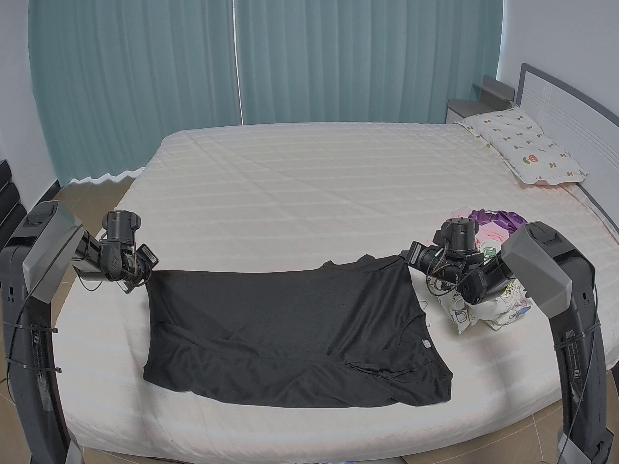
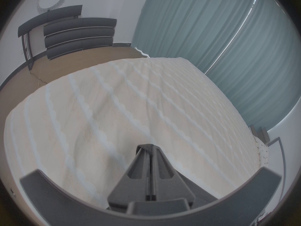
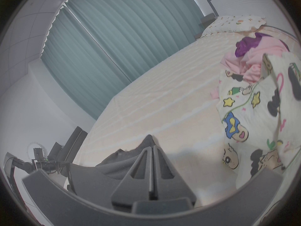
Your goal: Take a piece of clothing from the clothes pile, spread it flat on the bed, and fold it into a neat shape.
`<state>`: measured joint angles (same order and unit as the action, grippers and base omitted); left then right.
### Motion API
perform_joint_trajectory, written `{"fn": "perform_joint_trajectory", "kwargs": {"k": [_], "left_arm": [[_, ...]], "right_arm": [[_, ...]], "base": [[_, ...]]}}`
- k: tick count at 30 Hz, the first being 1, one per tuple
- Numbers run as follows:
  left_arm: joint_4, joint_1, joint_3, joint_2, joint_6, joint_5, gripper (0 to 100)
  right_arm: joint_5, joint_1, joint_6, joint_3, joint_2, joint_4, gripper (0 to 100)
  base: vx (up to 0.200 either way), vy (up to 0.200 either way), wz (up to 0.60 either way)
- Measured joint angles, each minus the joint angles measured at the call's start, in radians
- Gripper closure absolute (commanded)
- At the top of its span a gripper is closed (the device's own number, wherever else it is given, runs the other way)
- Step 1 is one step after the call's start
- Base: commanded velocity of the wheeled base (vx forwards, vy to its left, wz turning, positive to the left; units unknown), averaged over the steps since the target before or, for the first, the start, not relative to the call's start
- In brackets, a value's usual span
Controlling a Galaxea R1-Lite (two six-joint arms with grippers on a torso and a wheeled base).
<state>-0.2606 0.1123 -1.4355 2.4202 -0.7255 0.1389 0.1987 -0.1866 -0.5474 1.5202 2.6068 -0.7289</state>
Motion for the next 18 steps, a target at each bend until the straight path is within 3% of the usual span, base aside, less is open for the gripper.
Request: {"fn": "perform_joint_trajectory", "kwargs": {"k": [18], "left_arm": [[-0.011, -0.006, 0.096, -0.067, 0.022, -0.071, 100]], "right_arm": [[0.004, 0.018, 0.001, -0.170, -0.133, -0.076, 100]], "base": [[0.000, 0.000, 0.00]]}}
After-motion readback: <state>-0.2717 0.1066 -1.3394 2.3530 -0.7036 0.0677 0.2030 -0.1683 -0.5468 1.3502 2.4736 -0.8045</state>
